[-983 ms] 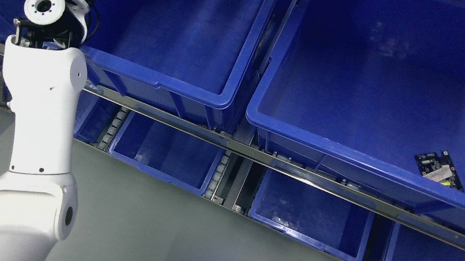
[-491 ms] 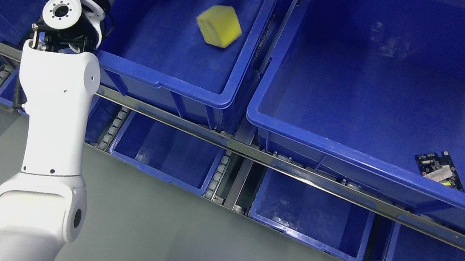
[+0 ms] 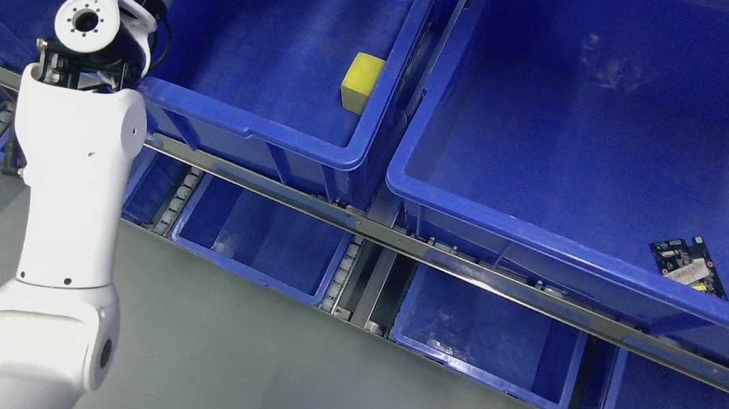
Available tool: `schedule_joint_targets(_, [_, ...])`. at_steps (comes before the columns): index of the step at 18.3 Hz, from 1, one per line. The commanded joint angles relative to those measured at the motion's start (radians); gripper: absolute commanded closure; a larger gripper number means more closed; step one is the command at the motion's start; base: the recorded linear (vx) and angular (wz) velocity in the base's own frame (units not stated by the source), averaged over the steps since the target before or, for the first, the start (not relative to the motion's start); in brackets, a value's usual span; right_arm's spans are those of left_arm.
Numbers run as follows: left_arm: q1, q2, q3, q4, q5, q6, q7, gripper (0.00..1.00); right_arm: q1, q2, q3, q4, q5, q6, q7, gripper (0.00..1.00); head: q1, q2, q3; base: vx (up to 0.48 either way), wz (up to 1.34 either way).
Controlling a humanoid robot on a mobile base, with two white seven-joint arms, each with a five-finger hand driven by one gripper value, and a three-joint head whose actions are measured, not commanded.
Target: Move yellow foam block to right shelf middle
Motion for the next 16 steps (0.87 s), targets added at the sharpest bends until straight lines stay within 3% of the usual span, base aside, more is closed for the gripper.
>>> schedule_joint_targets(1, [0.189,0.204,-0.054,-0.261,-0.001,-0.176,0.022,0.05,0.002,-0.017,0.0,-0.017,0.003,0.001,0.0,0.0,0.0,0.0,0.0,0.0,0.0])
schedule_joint_targets(3, [0.317,0.228,-0.028,-0.292,-0.001,-0.44,0.083,0.05,0.002,-0.017,0.0,-0.017,0.003,0.001,0.0,0.0,0.0,0.0,0.0,0.0,0.0])
schedule_joint_targets(5, [0.403,0.239,0.004,-0.295,-0.001,-0.595,0.114,0.05,0.002,-0.017,0.0,-0.017,0.003,0.001,0.0,0.0,0.0,0.0,0.0,0.0,0.0])
schedule_joint_targets(11, [0.494,0.223,0.133,-0.292,-0.001,-0.565,0.188,0.05,0.002,-0.017,0.0,-0.017,0.003,0.001,0.0,0.0,0.0,0.0,0.0,0.0,0.0])
schedule_joint_targets(16, [0.504,0.112,0.133,-0.29,0.006,-0.43,0.242,0.05,0.002,-0.017,0.0,-0.017,0.003,0.001,0.0,0.0,0.0,0.0,0.0,0.0,0.0])
